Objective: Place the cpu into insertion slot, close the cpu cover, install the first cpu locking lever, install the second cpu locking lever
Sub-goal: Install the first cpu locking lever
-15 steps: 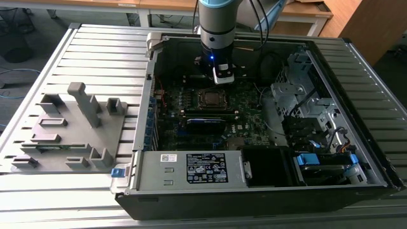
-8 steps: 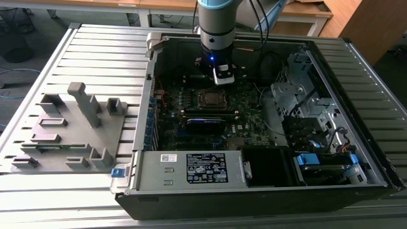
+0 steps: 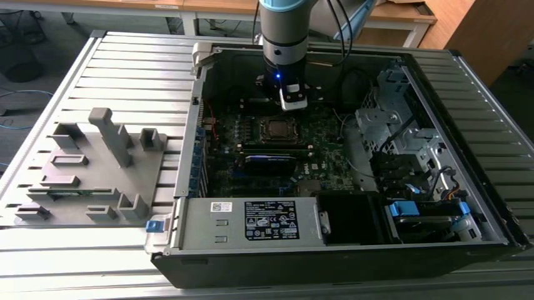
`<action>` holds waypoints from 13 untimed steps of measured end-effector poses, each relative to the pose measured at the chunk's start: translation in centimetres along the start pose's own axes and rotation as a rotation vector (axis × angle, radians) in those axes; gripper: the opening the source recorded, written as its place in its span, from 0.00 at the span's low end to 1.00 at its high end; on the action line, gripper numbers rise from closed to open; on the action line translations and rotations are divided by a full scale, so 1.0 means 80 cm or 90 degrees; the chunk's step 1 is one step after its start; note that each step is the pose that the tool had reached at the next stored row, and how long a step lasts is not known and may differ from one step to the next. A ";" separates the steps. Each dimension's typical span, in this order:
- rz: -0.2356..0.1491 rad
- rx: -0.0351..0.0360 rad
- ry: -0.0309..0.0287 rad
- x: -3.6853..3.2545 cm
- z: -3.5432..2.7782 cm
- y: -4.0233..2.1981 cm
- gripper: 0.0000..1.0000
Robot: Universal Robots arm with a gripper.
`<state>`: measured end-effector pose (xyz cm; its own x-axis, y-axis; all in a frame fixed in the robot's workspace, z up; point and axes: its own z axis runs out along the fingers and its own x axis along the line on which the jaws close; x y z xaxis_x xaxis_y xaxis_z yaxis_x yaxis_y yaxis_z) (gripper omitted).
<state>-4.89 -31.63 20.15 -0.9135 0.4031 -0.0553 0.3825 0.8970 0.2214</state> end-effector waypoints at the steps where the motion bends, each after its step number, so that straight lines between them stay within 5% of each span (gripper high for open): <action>1: 0.000 0.0001 0.0000 0.0000 0.0001 -0.0001 0.11; 13: -0.003 0.0000 -0.0004 0.0007 0.0041 -0.0011 0.11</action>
<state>-4.93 -31.63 19.81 -0.9153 0.3987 -0.0569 0.3779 0.8991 0.2211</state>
